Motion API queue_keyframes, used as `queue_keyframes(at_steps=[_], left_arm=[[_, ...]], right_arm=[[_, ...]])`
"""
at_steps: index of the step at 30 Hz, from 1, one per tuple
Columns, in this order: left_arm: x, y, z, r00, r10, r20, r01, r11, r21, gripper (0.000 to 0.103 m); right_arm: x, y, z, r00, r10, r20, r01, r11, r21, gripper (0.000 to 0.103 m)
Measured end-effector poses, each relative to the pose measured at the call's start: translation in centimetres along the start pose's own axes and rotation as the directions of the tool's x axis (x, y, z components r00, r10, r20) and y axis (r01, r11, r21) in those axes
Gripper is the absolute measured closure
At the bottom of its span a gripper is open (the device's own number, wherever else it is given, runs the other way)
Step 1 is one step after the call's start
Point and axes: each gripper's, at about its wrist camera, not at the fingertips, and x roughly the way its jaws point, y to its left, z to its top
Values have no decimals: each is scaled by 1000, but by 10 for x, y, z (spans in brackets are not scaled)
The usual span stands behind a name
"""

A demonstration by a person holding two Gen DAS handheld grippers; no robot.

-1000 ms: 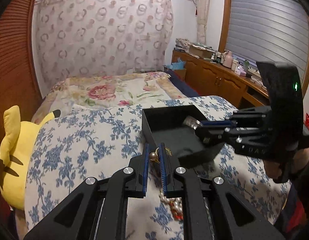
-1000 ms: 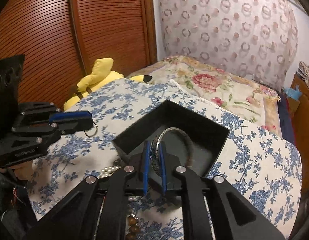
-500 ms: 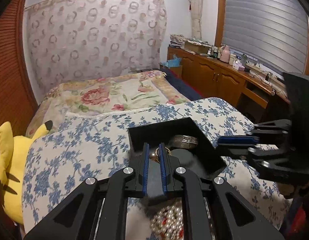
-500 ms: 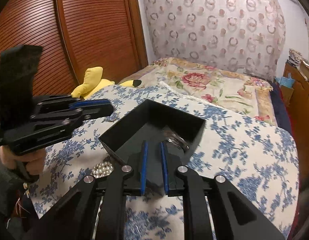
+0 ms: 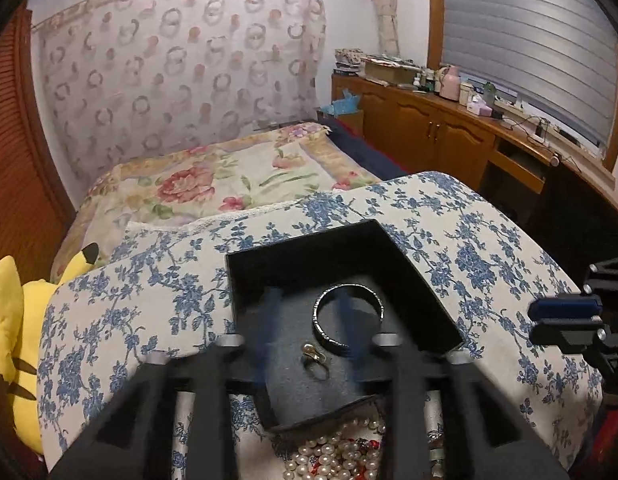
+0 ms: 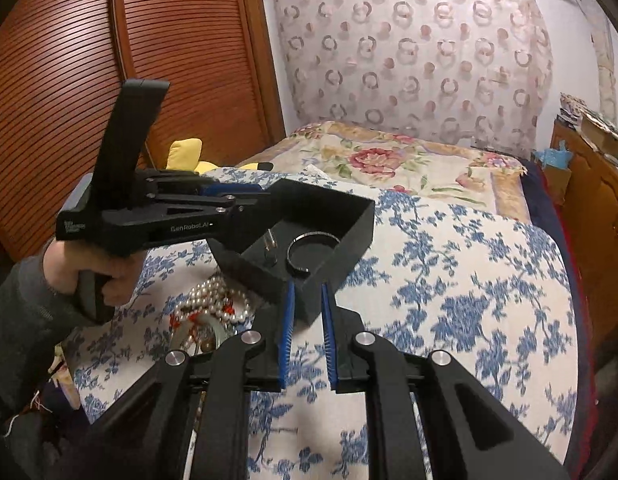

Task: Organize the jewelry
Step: 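Drop the gold ring into the black box with the left tool while the right drops the bangle, then grasp the jade bangle with the left tool while the right tool grasps the wooden bead bracelet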

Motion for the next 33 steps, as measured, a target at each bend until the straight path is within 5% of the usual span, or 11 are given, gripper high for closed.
queue_keyframes(at_steps=[4, 8, 14, 23, 33], left_arm=[[-13, 1, -5, 1000, 5, 12, -5, 1000, 4, 57], [-32, 2, -19, 999, 1, 34, -1, 1000, 3, 40], [-55, -3, -51, 1000, -2, 31, 2, 1000, 7, 26], [-70, -26, -102, 999, -48, -20, 48, 999, 5, 26], [-60, -63, -110, 993, -85, -80, 93, 989, 111, 26]], right_arm=[[-5, 6, -12, 1000, -10, 6, 10, 1000, 0, 87], [-9, 12, -25, 1000, -7, 12, 7, 1000, 9, 86], [-12, 24, -44, 1000, -28, 0, 28, 1000, -2, 69], [-15, 47, -73, 999, -26, -36, 24, 999, -43, 52], [-8, 42, -88, 993, -84, -85, 77, 994, -81, 52]])
